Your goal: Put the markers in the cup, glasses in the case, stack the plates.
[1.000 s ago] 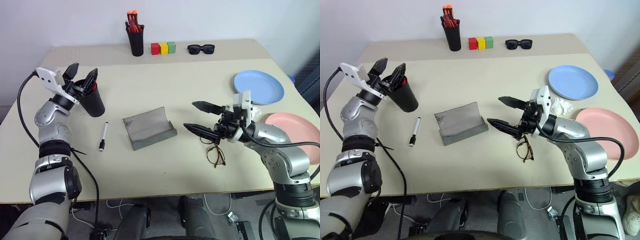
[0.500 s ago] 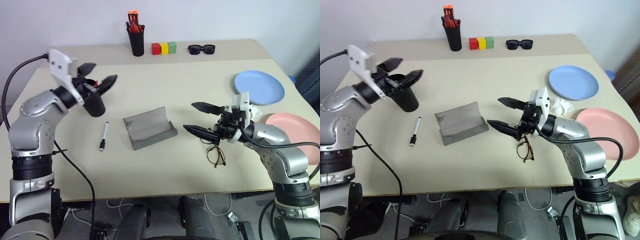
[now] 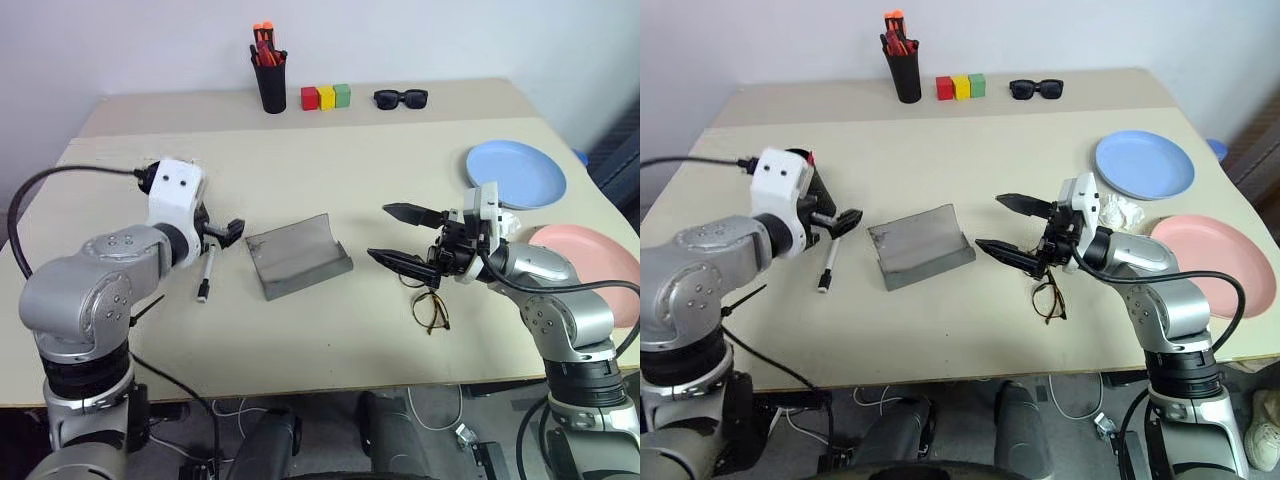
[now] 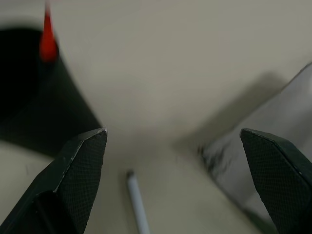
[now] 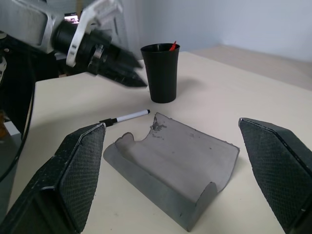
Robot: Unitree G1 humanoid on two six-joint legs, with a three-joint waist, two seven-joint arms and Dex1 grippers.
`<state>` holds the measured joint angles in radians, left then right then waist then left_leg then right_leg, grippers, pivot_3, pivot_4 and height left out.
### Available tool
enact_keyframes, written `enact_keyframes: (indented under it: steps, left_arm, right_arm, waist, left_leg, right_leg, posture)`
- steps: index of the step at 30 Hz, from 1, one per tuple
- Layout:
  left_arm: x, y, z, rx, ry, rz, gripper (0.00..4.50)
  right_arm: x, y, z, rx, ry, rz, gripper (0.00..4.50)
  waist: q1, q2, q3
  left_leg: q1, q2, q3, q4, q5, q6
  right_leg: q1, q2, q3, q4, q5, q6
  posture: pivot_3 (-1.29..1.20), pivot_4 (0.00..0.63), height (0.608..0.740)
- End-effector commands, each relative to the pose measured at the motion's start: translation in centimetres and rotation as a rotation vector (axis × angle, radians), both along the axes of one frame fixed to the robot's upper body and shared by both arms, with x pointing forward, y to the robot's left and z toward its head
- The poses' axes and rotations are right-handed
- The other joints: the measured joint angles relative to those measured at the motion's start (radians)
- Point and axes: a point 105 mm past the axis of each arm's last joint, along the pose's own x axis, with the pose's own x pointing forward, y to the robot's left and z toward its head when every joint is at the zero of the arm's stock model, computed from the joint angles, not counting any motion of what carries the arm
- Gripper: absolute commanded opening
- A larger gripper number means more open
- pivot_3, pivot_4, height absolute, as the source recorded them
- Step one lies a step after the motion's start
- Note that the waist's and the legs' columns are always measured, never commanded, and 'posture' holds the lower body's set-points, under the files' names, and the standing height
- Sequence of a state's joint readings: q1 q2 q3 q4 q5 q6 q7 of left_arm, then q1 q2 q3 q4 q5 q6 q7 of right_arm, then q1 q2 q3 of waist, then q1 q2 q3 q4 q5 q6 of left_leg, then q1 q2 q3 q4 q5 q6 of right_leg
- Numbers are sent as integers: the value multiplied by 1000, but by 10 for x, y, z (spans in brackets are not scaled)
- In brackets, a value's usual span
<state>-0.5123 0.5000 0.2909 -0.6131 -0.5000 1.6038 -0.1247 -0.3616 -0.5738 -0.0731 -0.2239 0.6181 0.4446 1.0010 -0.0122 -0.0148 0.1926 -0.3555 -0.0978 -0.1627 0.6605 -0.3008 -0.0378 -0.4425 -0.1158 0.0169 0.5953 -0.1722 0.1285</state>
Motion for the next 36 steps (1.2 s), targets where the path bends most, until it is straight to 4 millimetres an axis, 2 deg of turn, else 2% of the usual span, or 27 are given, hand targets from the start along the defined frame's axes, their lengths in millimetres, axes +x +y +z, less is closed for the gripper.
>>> enact_keyframes:
  steps: [1, 6, 15, 17, 19, 25, 29, 33, 36]
  left_arm:
    - [-20, 14, -17, 9, 56, 15, 4458]
    - [-39, 24, -54, -23, 188, 64, 4458]
    - [-35, 15, -70, -54, 228, 101, 4458]
    - [-33, 14, -71, -60, 225, 117, 3927]
    - [-32, 11, -71, -66, 224, 114, 3187]
    - [-33, 8, -69, -54, 222, 89, 32]
    - [-24, 5, -52, -28, 168, 62, 32]
    - [7, -17, 10, -148, -146, -41, 32]
    - [19, -24, 48, -237, -366, -107, 32]
  right_arm:
    - [-2, 0, 6, 0, -33, 9, 4500]
    - [-3, 1, 4, -2, -32, 8, 4500]
    - [-4, 1, 1, -14, -28, 0, 4500]
    - [-3, 0, 0, -21, -29, -6, 4500]
    - [-3, 0, 0, -26, -31, -9, 4500]
    - [-1, -1, -1, -29, -32, -17, 4500]
    - [0, -1, -1, -30, -33, -19, 4500]
    - [-1, -3, -1, -31, -23, -10, 4500]
    - [0, -6, 2, -20, -24, -11, 4500]
  waist:
    - [-4, 0, 0]
    - [5, 0, 0]
    - [10, 0, 0]
    - [8, 0, 0]
    - [6, 0, 0]
    - [5, 0, 0]
    - [6, 0, 0]
    - [9, 0, 0]
    - [12, 0, 0]
  left_leg:
    - [1, 0, 0, 0, -1, -1]
    - [0, 1, 1, 0, -1, -2]
    - [0, 1, 1, 2, -1, -1]
    - [0, 1, 1, 2, -1, -2]
    - [0, 1, 1, 2, -1, -2]
    - [0, 1, 1, 2, -1, -2]
    - [0, 1, 1, 2, -1, -2]
    - [0, 0, 1, 2, -1, -2]
    - [0, 0, 1, 2, -1, -2]
  right_leg:
    - [0, 0, 1, 0, 0, 0]
    - [0, 0, 1, 0, 0, 0]
    - [1, 0, 1, 0, 0, 0]
    - [1, 0, 1, 0, 0, 0]
    - [1, 0, 1, 0, 0, 0]
    - [1, 0, 1, 0, 0, 0]
    - [1, 0, 1, 0, 0, 0]
    - [1, 0, 1, -1, 0, 0]
    - [1, 0, 1, -1, 0, 0]
  posture:
    - [0, 150, 740]
    - [0, 150, 740]
    - [0, 150, 740]
    - [0, 150, 740]
    - [0, 150, 740]
    - [0, 150, 740]
    - [0, 150, 740]
    - [0, 150, 740]
    - [0, 150, 740]
